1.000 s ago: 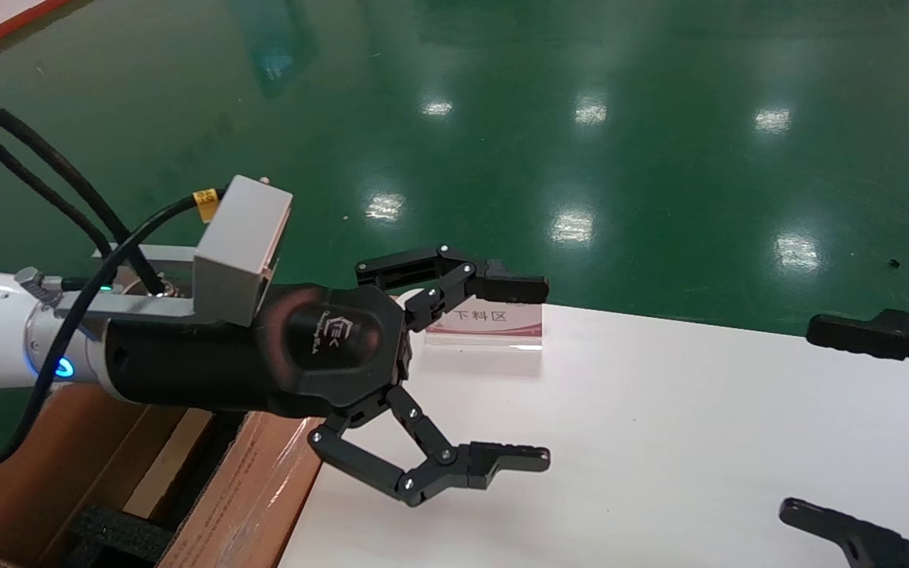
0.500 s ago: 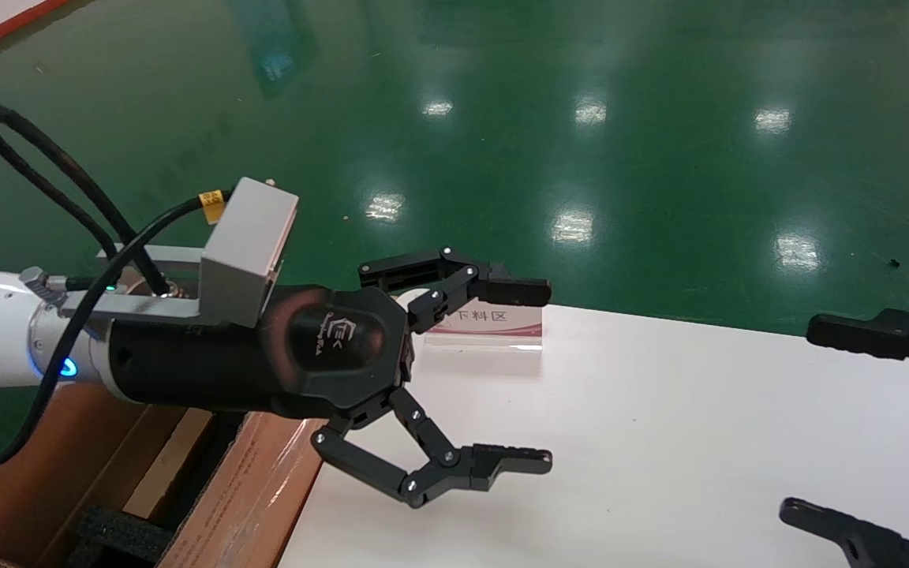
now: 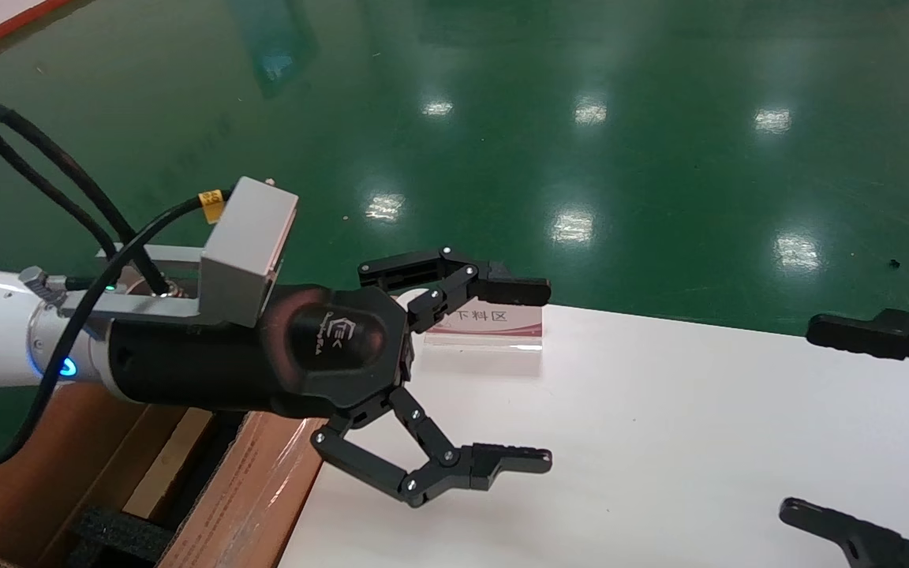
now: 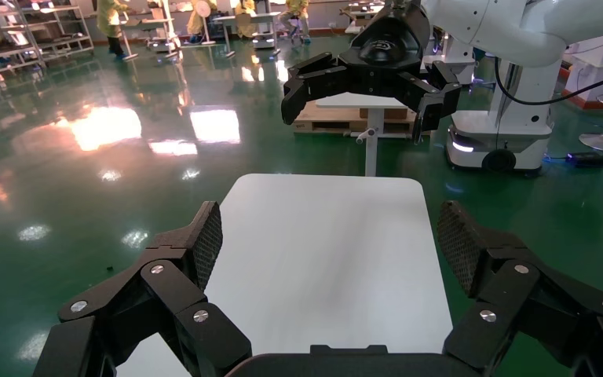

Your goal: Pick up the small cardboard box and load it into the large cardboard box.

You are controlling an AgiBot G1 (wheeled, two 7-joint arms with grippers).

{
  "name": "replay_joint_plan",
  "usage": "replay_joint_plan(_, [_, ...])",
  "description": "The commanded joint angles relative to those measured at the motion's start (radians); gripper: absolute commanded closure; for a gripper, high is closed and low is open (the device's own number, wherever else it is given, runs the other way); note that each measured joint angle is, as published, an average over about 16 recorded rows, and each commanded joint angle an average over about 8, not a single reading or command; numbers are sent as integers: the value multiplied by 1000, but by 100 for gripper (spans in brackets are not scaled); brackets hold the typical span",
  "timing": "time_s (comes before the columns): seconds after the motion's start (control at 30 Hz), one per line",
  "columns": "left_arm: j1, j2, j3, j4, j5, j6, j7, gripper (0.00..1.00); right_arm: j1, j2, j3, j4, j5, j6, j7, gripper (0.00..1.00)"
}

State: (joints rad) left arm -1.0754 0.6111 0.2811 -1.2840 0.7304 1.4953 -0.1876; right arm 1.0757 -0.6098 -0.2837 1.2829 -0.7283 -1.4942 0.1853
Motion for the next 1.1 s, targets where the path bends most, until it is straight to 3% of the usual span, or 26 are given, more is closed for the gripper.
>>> replay_joint_plan(0.03, [0, 0, 0, 0, 0, 0, 0, 0, 0, 0, 0, 0, 0, 0, 0, 0])
replay_joint_plan(1.1, [1, 0, -2, 0, 0, 0, 0, 0, 0, 0, 0, 0, 0, 0, 0, 0])
